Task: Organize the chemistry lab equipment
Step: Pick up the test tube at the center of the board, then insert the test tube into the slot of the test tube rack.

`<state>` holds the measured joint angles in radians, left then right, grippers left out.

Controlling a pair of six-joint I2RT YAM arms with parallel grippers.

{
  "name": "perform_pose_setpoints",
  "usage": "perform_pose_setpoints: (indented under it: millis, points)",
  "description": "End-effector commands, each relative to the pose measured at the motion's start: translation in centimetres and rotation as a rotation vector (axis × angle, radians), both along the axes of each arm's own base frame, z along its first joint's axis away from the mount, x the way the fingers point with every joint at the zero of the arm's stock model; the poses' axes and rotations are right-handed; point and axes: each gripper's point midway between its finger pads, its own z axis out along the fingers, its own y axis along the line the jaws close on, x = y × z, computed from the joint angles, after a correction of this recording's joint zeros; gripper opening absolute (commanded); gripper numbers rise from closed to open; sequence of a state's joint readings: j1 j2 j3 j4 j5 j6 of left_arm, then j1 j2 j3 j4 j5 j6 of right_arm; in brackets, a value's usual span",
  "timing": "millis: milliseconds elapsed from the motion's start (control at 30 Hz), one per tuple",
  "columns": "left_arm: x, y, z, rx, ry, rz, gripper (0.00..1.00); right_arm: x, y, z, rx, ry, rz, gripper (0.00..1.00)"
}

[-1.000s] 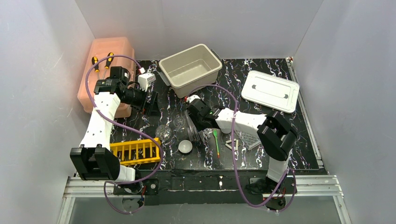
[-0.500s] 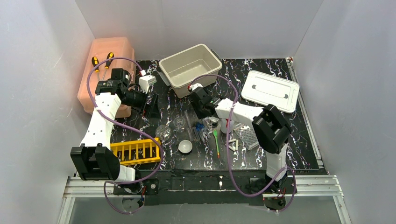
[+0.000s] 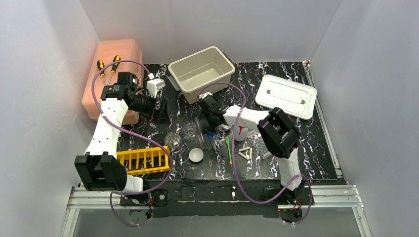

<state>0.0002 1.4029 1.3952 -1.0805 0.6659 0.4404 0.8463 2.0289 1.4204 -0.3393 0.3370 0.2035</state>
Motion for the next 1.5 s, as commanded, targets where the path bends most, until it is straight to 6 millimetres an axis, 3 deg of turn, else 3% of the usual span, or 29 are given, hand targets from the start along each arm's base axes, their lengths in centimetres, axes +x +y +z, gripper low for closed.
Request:
perform_pose_setpoints:
  millis: [0, 133, 233, 400, 533, 833, 933, 1133, 1300, 1467]
  points:
    - [-0.4, -0.4, 1.1, -0.025, -0.021, 0.005, 0.99, 0.6, 0.9, 0.5, 0.017, -0.016, 0.013, 0.30]
    - [0.1, -0.5, 1.5, -0.037, -0.035, 0.038, 0.99, 0.8, 1.3, 1.5, 0.027, -0.020, 0.015, 0.16]
    - [0.9, -0.9, 2.1, -0.068, -0.047, 0.080, 0.99, 1.3, 1.8, 3.7, 0.057, -0.052, 0.014, 0.06]
    - [2.0, -2.5, 4.0, -0.194, -0.069, 0.125, 0.99, 2.1, 3.7, 11.1, 0.219, -0.193, 0.035, 0.01]
    - [2.1, -3.8, 5.1, -0.300, -0.061, 0.112, 0.99, 1.3, 4.8, 16.5, 0.366, -0.316, 0.053, 0.01]
    - [0.6, -7.0, 5.6, -0.425, -0.054, 0.046, 0.99, -1.8, 7.1, 26.3, 0.740, -0.490, -0.008, 0.01]
    - [0.6, -8.0, 6.4, -0.470, -0.034, 0.047, 0.99, -2.5, 8.0, 28.7, 0.817, -0.502, -0.034, 0.01]
    - [0.4, -9.1, 7.8, -0.472, -0.069, 0.021, 0.99, -3.8, 9.3, 32.0, 0.946, -0.504, -0.040, 0.01]
    - [-0.1, -9.5, 7.3, -0.462, -0.065, 0.011, 0.99, -4.2, 9.4, 32.8, 1.027, -0.482, -0.060, 0.01]
    - [0.6, -9.3, 6.2, -0.391, -0.122, 0.037, 0.81, -4.8, 10.0, 33.5, 1.095, -0.446, -0.053, 0.01]
